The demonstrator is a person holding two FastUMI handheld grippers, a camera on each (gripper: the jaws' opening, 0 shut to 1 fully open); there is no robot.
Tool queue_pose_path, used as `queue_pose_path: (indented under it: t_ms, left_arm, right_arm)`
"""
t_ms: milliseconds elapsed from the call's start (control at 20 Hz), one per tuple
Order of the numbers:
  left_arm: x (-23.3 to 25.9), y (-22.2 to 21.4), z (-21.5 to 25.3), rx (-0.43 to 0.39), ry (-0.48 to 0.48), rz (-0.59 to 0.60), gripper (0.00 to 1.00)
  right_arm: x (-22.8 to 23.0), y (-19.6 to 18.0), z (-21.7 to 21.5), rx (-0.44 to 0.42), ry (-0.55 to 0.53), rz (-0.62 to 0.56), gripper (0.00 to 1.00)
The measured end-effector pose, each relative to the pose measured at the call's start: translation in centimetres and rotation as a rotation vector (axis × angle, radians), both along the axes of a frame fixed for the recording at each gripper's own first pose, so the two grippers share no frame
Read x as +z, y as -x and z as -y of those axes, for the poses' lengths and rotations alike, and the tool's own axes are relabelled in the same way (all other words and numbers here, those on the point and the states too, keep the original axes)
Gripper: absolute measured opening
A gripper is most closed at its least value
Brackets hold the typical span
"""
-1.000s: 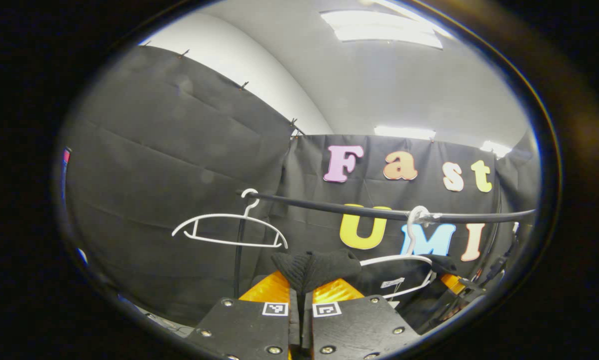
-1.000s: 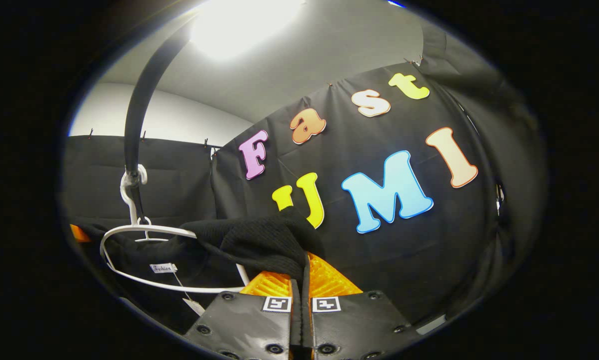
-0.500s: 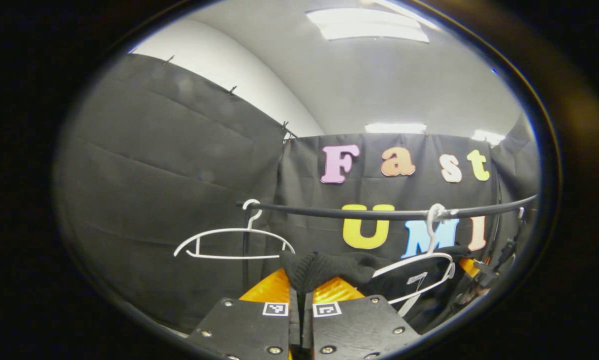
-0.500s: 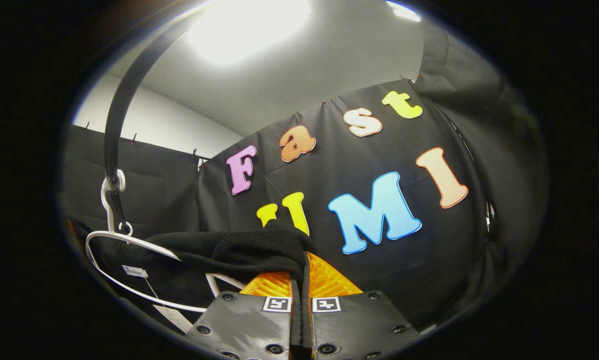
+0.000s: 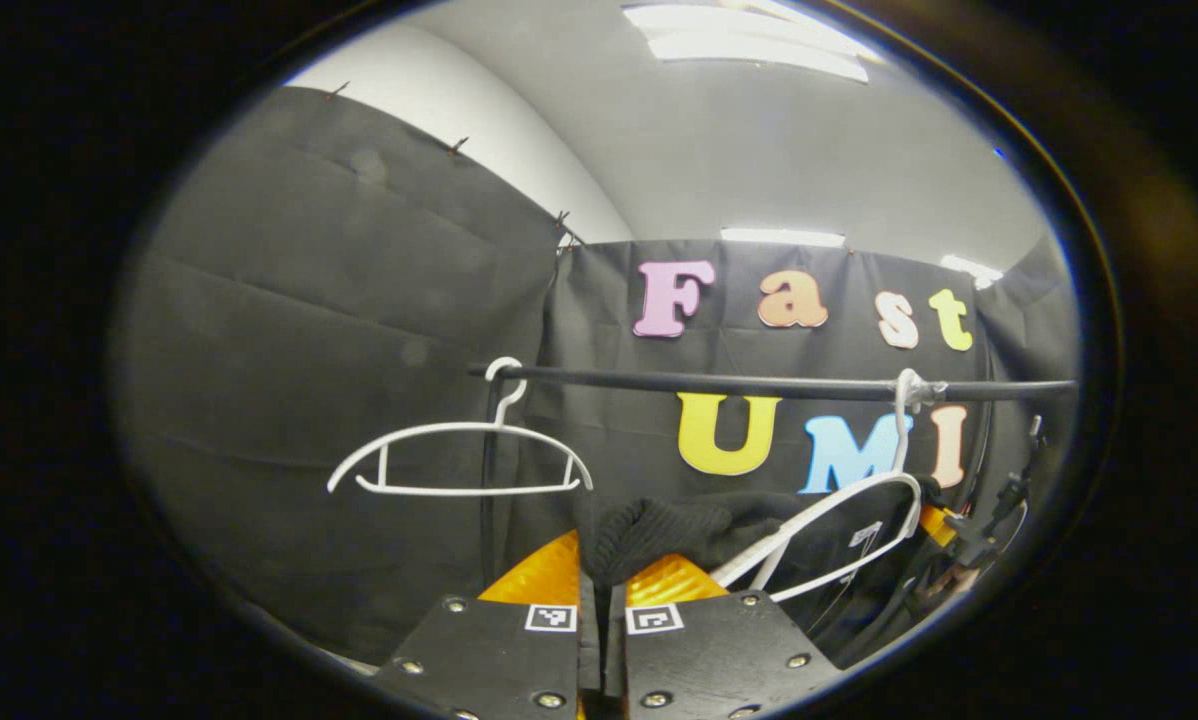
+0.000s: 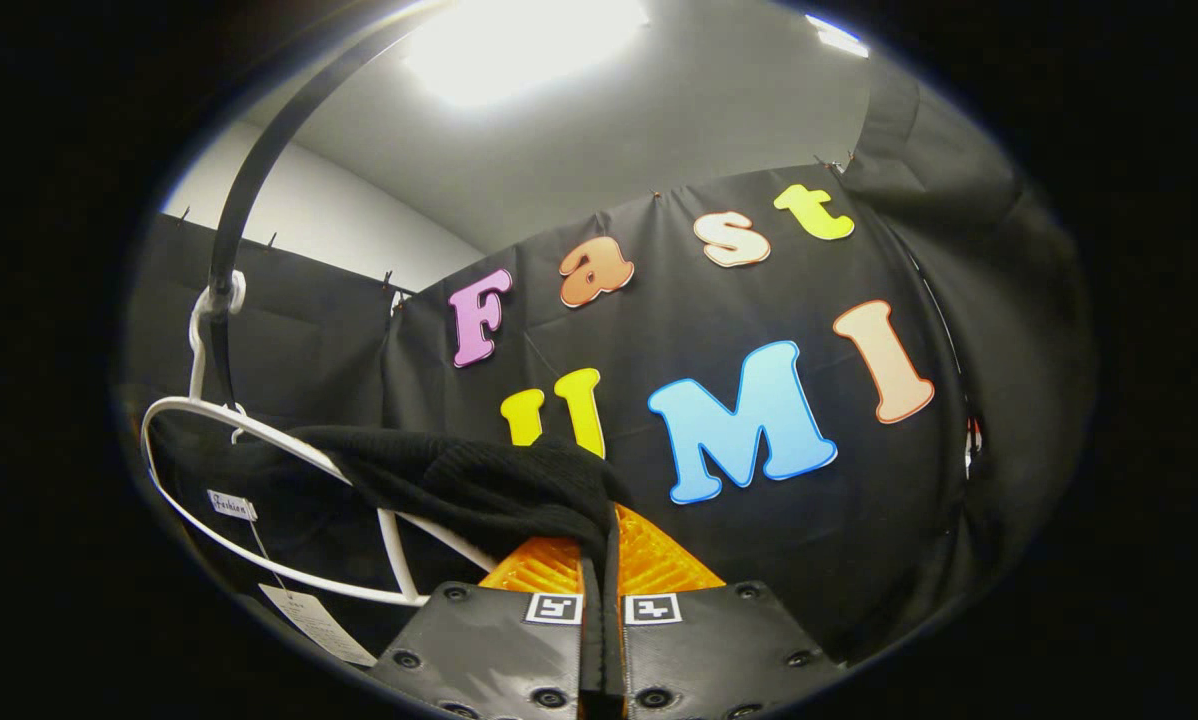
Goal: Grasp the clothes on the hanger with both hands and then place them into the laundry hamper below.
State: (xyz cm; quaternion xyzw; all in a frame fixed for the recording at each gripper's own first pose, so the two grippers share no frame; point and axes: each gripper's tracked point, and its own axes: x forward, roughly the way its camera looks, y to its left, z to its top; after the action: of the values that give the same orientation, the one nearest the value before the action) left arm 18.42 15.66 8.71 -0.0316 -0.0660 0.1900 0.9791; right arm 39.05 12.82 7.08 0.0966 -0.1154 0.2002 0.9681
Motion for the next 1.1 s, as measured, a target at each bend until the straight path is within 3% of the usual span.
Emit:
queue_pose_path:
  t_ms: [100, 600, 800, 850, 1100]
  left_arm:
    - [-1.4, 0.1, 0.0, -0.006, 0.032, 0.002, 0.01]
    - [-3.4, 0.7, -2.3, -0.026, 0.108, 0.000, 0.05]
    - [-6.7, 0.9, -2.0, -0.021, 0.104, -0.075, 0.05]
    - [-7.6, 0.5, -1.6, -0.018, 0.097, -0.093, 0.03]
    - [-11.6, 1.4, -0.1, 0.000, 0.115, -0.156, 0.03]
  right_arm:
    - [-1.0, 0.1, 0.0, -0.002, 0.033, 0.002, 0.01]
    - [-3.6, 0.5, -0.7, 0.018, 0.129, 0.003, 0.01]
    - [-6.9, -0.3, -0.2, 0.020, 0.129, -0.092, 0.05]
    - [-8.3, -0.3, -0.2, 0.019, 0.138, -0.126, 0.01]
    - [-12.3, 1.3, 1.4, -0.004, 0.188, -0.194, 0.02]
